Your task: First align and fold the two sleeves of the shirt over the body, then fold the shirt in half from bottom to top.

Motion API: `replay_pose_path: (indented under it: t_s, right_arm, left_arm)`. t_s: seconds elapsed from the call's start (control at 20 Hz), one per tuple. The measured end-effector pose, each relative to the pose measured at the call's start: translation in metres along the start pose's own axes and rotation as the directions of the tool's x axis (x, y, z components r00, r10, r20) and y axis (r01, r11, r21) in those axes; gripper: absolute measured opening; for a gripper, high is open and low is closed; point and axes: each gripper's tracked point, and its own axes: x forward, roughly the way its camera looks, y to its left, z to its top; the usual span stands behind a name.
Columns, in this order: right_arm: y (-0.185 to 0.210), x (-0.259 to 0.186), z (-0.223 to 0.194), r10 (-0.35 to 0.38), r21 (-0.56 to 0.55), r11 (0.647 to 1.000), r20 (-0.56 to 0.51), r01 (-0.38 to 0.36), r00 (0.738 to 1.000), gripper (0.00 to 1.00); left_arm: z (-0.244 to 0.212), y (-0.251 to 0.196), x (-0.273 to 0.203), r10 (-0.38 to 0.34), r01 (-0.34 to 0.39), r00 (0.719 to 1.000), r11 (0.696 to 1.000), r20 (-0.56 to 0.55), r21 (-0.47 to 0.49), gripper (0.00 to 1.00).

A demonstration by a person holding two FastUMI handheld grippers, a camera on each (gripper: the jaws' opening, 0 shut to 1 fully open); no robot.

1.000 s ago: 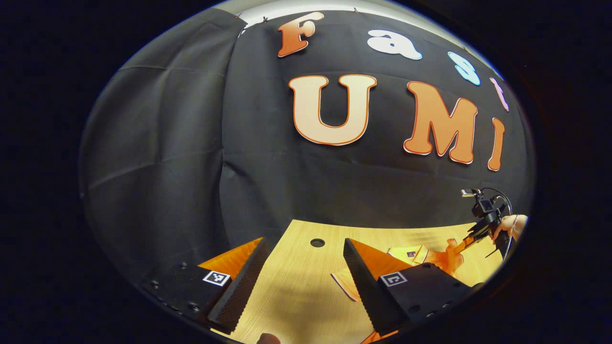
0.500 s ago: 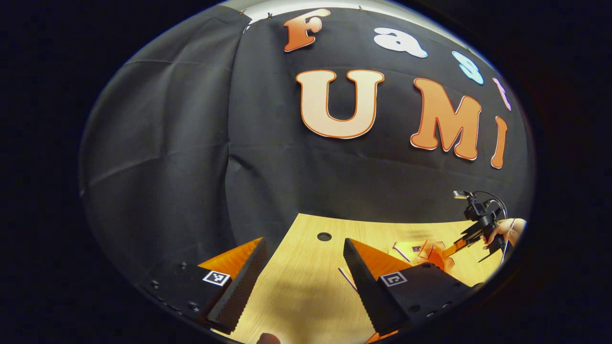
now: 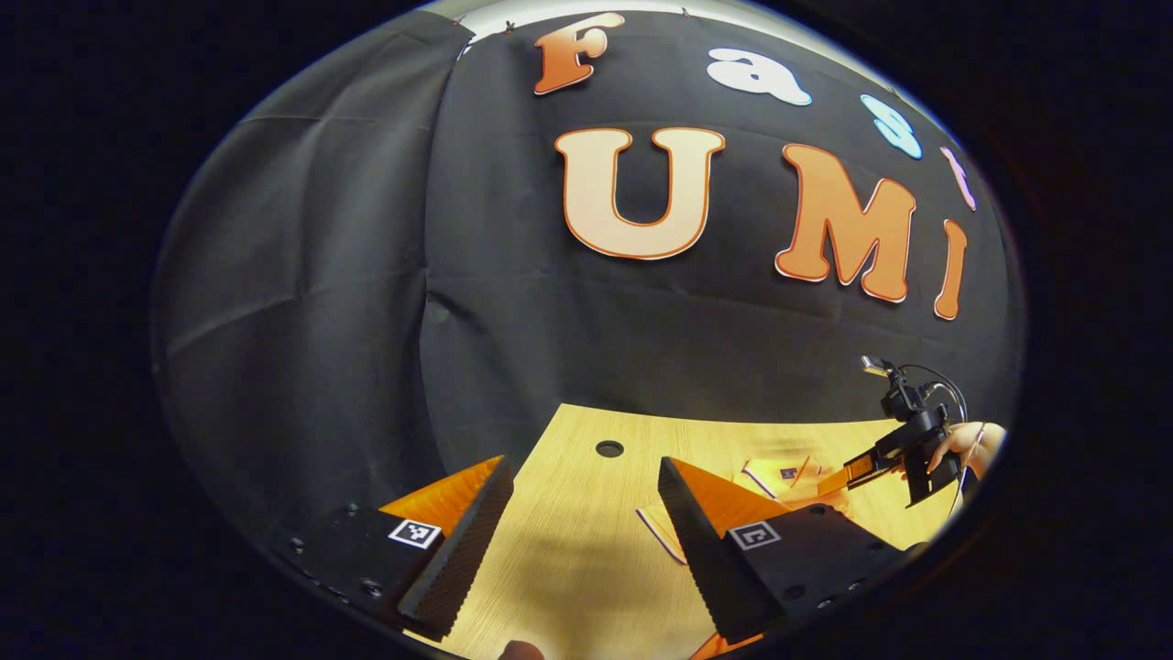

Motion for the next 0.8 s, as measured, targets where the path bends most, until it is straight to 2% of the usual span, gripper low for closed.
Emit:
replay_pose_path:
  t_s: [0.05,0.3,0.5,0.65,0.8]
  right_arm:
    - [-0.003,-0.006,0.002,-0.006,-0.002,1.0,0.016,0.006,1.0,0.99]
    - [-0.008,-0.044,0.025,0.01,0.016,1.0,0.139,-0.013,0.99,0.98]
    - [-0.021,-0.083,0.045,0.008,0.012,1.0,0.261,-0.012,0.965,0.98]
    - [-0.036,-0.113,0.057,0.009,0.007,1.0,0.334,-0.012,0.942,0.98]
    - [-0.051,-0.146,0.065,0.012,-0.004,1.0,0.402,-0.011,0.916,0.98]
  left_arm:
    - [0.001,-0.004,0.0,-0.005,0.005,1.0,1.0,-0.004,0.001,0.98]
    - [-0.006,-0.028,0.012,-0.04,0.041,0.998,0.999,-0.047,0.028,0.98]
    - [-0.023,-0.053,0.034,-0.084,0.09,0.987,0.995,-0.14,0.035,0.98]
    - [-0.039,-0.071,0.055,-0.109,0.113,0.969,0.994,-0.223,0.005,0.98]
    - [-0.055,-0.089,0.073,-0.127,0.138,0.945,0.99,-0.302,0.017,0.98]
